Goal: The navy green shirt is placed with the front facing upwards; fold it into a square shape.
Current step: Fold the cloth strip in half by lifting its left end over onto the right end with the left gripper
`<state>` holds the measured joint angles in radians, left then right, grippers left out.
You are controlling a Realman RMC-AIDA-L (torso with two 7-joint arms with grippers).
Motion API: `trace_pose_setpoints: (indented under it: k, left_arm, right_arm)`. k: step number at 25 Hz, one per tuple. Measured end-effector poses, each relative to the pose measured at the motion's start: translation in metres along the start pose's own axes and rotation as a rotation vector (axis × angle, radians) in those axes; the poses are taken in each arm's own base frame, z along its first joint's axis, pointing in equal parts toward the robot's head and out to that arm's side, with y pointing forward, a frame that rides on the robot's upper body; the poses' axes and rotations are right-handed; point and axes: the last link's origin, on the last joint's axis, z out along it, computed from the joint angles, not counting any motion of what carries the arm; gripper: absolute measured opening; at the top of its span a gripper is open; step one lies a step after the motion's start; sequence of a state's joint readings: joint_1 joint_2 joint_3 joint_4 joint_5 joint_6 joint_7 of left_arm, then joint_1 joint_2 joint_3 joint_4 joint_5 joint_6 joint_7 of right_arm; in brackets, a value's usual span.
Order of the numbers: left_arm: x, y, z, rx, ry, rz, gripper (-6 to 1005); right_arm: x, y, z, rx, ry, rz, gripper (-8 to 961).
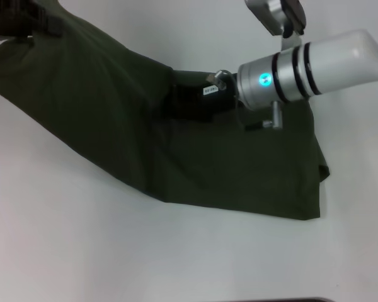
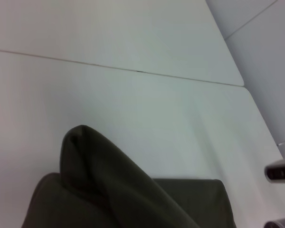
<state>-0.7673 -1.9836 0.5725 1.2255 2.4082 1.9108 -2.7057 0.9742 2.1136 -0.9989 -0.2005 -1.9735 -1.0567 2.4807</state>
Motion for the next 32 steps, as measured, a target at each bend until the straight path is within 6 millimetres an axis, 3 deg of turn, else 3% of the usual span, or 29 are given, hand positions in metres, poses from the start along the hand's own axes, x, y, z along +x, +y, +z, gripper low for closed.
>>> trace_pose_setpoints:
  k: [3,14,19,22,23,24,29,32]
  left_arm:
    - [-0.001,0.013,-0.005,-0.028,0.014,0.041,72]
    - [-0.002,0.018,-0.008,-0.055,0.027,0.055,71]
    - [-0.004,0.011,-0.004,-0.053,0.017,0.031,73]
    - [-0.006,0.007,-0.001,-0.06,0.01,0.014,73]
    - [-0.007,0.005,0.001,-0.067,0.005,0.008,73]
    - [-0.008,0.005,0.001,-0.07,0.005,0.007,72]
    - [-0.011,0.007,0.004,-0.117,-0.005,0.0,72]
    - [-0.013,0.01,0.009,-0.158,-0.011,-0.008,71]
  right_arm:
    - [-0.009,0.007,0.012,0.067,-0.014,-0.048,5]
    - [-0.016,0.006,0.012,0.091,-0.049,-0.055,5]
    - [-0.013,0.004,-0.004,0.034,-0.015,-0.064,6]
    - [-0.028,-0.014,-0.041,0.048,-0.102,-0.104,6]
    - [-0.039,-0.044,-0.093,0.108,-0.233,-0.118,6]
    - [-0.039,-0.057,-0.111,0.138,-0.27,-0.114,6]
    - [-0.014,-0.11,-0.186,0.216,-0.343,-0.078,6]
    - [0.009,-0.127,-0.214,0.198,-0.384,-0.102,5]
